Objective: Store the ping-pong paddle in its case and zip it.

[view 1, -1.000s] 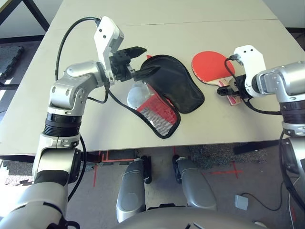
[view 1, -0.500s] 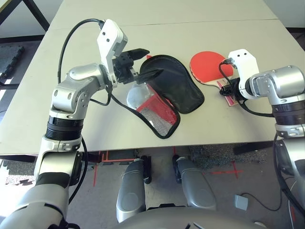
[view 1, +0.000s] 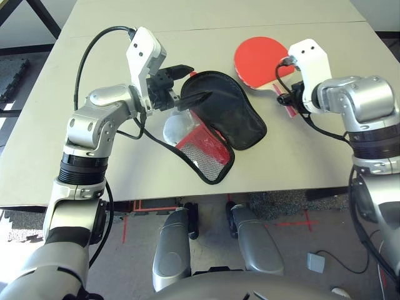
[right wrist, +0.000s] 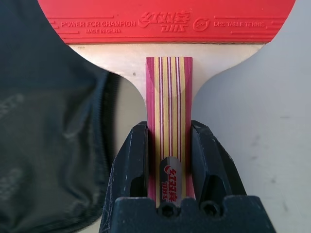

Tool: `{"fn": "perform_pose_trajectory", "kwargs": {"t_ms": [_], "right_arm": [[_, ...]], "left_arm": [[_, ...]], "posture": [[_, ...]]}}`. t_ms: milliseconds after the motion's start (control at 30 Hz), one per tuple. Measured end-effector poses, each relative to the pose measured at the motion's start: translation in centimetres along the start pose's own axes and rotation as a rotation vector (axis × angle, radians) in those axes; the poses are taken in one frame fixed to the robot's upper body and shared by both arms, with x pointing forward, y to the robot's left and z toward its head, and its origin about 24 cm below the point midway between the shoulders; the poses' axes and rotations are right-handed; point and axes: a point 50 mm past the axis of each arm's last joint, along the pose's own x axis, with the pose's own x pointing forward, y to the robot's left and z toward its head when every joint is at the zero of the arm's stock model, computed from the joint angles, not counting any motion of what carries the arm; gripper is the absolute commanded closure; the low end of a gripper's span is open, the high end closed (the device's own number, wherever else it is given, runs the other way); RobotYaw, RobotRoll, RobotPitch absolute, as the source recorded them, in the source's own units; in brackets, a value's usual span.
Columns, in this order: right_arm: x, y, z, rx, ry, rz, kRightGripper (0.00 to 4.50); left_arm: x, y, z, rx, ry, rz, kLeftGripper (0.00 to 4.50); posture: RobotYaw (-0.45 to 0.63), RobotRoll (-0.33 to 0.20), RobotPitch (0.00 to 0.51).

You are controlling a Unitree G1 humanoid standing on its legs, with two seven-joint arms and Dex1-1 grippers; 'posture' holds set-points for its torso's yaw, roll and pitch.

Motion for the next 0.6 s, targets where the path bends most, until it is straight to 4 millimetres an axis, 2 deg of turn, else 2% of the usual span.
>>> {"fn": "perform_pose_trajectory", "kwargs": {"t_ms": [200, 433, 600], "right_arm": [[0.1, 3.0, 0.3, -0.007, -0.008, 0.086, 3.47], [1.5, 6.6, -1.8, -0.009, 0.081, 0.190, 3.47], [1.7, 7.1, -2.1, -0.025, 0.096, 0.183, 3.47]], "left_arm": [[-0.7, -0.1, 0.1, 0.007, 0.006, 0.027, 0.00], [-1.0, -0.3, 0.1, 0.011, 0.012, 0.037, 0.00], [-1.4, -0.5, 0.0, 0.013, 0.029, 0.049, 0.00]], "posture": [[0.06, 0.000, 0.226], [0.09, 0.000, 0.229], [0.10, 0.000, 0.233]]}}
